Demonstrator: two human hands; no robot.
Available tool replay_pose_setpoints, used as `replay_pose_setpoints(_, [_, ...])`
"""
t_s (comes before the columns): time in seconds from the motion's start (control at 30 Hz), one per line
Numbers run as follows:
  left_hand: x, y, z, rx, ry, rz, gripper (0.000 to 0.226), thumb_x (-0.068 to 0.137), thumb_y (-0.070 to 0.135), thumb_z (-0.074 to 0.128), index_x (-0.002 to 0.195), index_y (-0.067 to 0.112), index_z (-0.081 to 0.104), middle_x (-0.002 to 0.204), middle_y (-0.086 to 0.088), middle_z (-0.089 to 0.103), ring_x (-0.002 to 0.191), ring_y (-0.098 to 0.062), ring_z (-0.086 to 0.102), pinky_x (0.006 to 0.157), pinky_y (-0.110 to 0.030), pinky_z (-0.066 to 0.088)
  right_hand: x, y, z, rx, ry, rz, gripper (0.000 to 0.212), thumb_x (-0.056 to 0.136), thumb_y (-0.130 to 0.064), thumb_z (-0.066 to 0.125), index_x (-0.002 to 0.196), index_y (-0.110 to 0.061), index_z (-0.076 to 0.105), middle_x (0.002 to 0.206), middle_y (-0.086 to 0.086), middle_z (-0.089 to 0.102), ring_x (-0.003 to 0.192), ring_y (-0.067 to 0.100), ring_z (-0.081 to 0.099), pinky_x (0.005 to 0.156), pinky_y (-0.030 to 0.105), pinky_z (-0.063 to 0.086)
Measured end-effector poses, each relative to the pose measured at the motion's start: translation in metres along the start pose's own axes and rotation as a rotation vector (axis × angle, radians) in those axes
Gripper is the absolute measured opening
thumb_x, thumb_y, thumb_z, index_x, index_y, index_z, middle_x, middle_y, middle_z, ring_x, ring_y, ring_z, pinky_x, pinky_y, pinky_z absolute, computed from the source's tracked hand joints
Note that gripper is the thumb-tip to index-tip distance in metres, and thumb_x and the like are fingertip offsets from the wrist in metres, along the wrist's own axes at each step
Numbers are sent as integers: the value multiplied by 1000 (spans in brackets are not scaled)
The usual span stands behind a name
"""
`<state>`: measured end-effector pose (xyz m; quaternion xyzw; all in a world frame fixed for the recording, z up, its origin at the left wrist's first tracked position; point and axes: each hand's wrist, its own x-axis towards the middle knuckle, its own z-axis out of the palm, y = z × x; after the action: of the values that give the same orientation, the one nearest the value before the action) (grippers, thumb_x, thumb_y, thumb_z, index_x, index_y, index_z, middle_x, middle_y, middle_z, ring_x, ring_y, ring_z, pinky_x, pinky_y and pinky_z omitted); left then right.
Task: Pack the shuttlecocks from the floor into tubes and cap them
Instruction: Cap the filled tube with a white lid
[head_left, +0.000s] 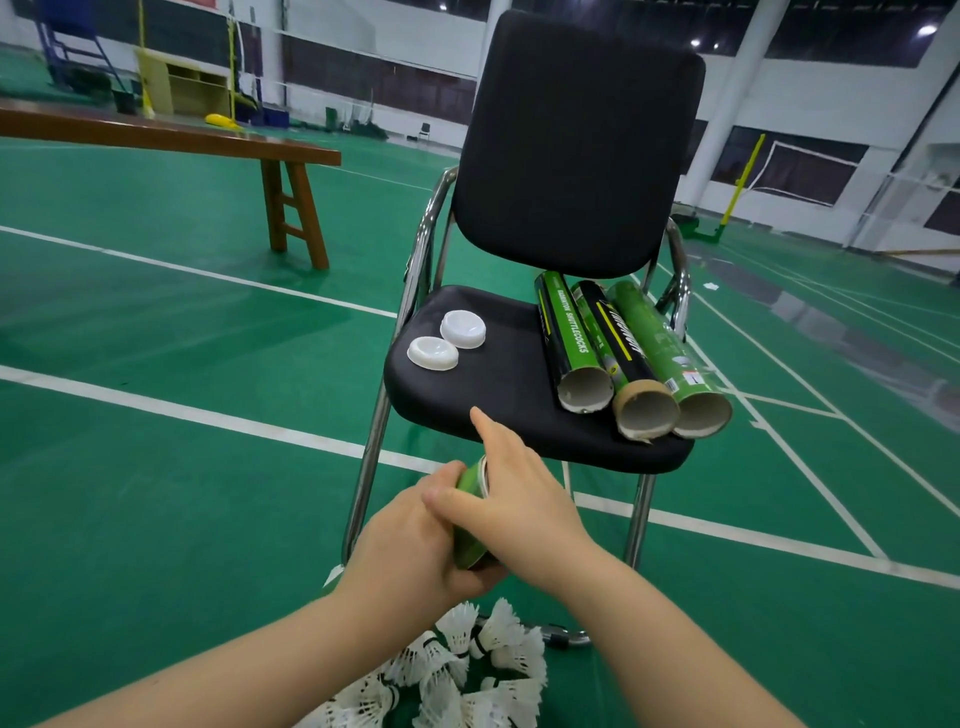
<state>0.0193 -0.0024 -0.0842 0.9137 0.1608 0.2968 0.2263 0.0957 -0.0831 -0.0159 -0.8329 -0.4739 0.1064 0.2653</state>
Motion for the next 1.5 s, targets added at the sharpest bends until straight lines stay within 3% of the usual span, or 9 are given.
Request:
replay_pose_setpoints(0.1, [-3,0,-1,14,-43,12,63,56,64,49,109,30,40,86,21,49,76,-3,46,56,-10,35,-6,1,1,-27,-31,-10,83,84,-52,50,148,-31,2,154,-13,13,139,13,17,106,35,25])
replay_pose_setpoints(0.23, [-11,-11,-8,184,-36,56,79,60,65,49,126,23,41,104,17,57,90,-5,58,67,-14,45,-16,2,1,-54,-152,-17,97,80,-58,55,148,-30,-7,156,-11,7,141,17,13,110,36,22])
replay_pose_setpoints(0.4, [-14,-16,-28,318,13,151,78,58,65,45,115,11,47,88,4,67,70,-11,66,51,-19,49,-22,-5,-16,-2,-211,-124,85,72,-39,71,142,-37,23,144,-13,30,128,5,34,101,23,32])
replay_pose_setpoints(0.63, [-1,9,-75,366,148,193,83,57,63,47,120,9,47,87,-4,69,66,-20,66,52,-22,45,-35,-37,-43,0,75,-316,67,67,-27,74,127,-32,43,110,-9,46,99,5,44,79,15,31])
replay_pose_setpoints(0.8, [16,42,-112,316,238,290,81,59,59,51,126,15,37,99,-10,68,78,-28,66,60,-32,51,-50,-56,-80,41,233,-410,63,66,-29,74,122,-34,44,113,-11,48,101,6,46,83,22,41])
replay_pose_setpoints(0.97, [42,75,-136,395,272,433,85,58,44,79,125,11,39,103,-12,66,84,-30,65,67,-35,52,-60,-56,-108,74,414,-504,62,65,-29,76,119,-32,46,109,-14,48,93,-3,41,80,9,36])
replay_pose_setpoints(1.2, [89,107,-136,438,265,564,86,62,32,81,131,18,32,124,-12,55,105,-31,56,81,-42,51,-51,-33,-126,96,726,-529,63,65,-27,77,121,-24,47,112,-10,46,95,-3,39,82,1,30])
replay_pose_setpoints(1.33, [113,106,-113,424,298,524,89,66,21,80,134,29,22,137,-14,44,119,-36,48,86,-47,48,-32,-12,-118,104,892,-516,61,66,-23,76,119,-17,48,117,0,49,102,6,43,85,3,30])
replay_pose_setpoints(1.5, [130,95,-73,443,273,236,84,80,25,68,139,40,11,147,-11,26,120,-34,44,84,-45,48,-3,16,-95,76,992,-442,58,69,-20,77,119,-16,49,123,6,50,111,20,47,93,20,37])
